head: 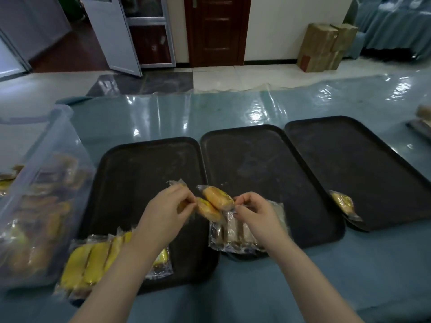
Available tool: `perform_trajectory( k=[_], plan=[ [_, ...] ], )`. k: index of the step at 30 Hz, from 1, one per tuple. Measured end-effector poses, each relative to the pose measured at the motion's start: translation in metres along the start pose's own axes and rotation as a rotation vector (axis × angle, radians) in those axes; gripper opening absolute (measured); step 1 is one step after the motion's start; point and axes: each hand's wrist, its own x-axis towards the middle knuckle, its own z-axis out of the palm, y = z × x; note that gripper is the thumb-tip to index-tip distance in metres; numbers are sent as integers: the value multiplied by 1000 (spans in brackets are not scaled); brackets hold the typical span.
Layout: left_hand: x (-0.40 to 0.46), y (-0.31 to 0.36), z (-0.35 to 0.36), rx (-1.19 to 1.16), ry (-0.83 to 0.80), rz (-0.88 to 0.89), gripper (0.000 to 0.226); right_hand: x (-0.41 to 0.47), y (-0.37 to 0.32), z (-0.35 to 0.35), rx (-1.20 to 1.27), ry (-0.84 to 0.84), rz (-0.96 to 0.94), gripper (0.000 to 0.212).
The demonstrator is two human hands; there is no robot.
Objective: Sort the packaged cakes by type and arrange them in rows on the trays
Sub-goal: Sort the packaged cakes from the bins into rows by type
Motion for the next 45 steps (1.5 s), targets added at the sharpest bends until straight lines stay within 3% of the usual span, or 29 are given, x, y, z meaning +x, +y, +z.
perform_trajectory(
  k=[5, 9, 13, 27, 37, 45],
  plan=[
    [12, 1, 10, -46, -57, -13, 11, 9, 5, -10, 51, -6, 58, 18],
    [20, 11, 20, -116, -105, -50, 13, 14, 13, -24, 103, -2, 70, 9],
    [30, 26, 31, -156, -115, -88, 12, 18, 17, -45, 172, -13, 86, 14],
    [70, 149, 122, -177, -44, -148, 14, 53, 57, -200, 173, -101, 3, 7],
    [100, 244, 203, -161, -57, -213, 12, 74, 97, -334, 97, 21, 0, 13],
    [109, 285, 237, -156, -61, -226, 12, 88, 142, -393, -24, 210, -31, 16]
  ],
)
